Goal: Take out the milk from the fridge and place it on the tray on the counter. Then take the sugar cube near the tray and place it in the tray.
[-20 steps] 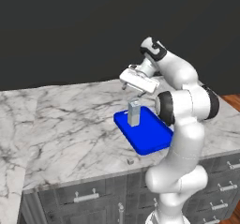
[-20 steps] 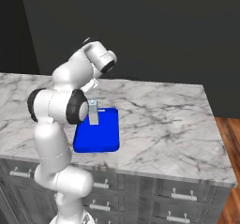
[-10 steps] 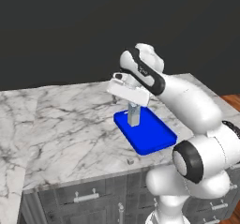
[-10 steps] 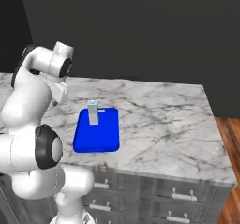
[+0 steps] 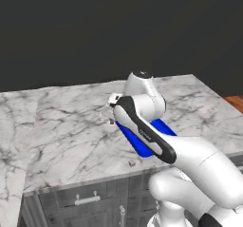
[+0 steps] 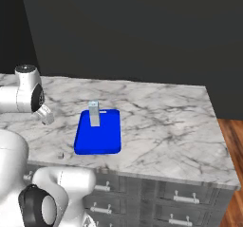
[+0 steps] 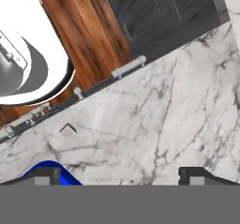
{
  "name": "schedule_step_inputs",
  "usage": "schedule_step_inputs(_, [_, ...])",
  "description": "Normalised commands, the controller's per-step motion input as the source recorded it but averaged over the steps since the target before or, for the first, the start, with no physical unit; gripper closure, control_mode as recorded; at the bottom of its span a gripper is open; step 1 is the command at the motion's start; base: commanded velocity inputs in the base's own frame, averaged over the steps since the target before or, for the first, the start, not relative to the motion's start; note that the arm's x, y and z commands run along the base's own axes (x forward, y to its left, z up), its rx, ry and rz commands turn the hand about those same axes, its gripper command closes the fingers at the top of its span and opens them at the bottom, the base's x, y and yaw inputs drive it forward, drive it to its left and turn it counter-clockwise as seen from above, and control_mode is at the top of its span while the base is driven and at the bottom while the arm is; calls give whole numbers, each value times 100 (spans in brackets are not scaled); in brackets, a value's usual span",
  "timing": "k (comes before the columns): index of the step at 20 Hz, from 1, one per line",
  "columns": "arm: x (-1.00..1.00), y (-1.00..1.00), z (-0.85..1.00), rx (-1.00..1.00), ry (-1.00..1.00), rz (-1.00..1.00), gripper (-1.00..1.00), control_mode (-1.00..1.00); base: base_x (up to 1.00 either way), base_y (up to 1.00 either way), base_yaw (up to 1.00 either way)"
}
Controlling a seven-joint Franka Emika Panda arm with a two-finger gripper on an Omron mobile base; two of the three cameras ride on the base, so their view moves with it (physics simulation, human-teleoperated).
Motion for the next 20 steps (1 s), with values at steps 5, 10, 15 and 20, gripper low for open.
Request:
schedule_step_inputs(5, [8,0,-27,-11,-6,19,-100,-100,0,0,0])
schedule_step_inputs(10, [7,0,-22,-10,12,20,-100,-100,0,0,0])
schedule_step_inputs(15, [0,13,-27,-12,14,-3,-100,-100,0,0,0])
schedule_step_inputs(20, [0,21,-22,-10,10,-27,-100,-100,0,0,0])
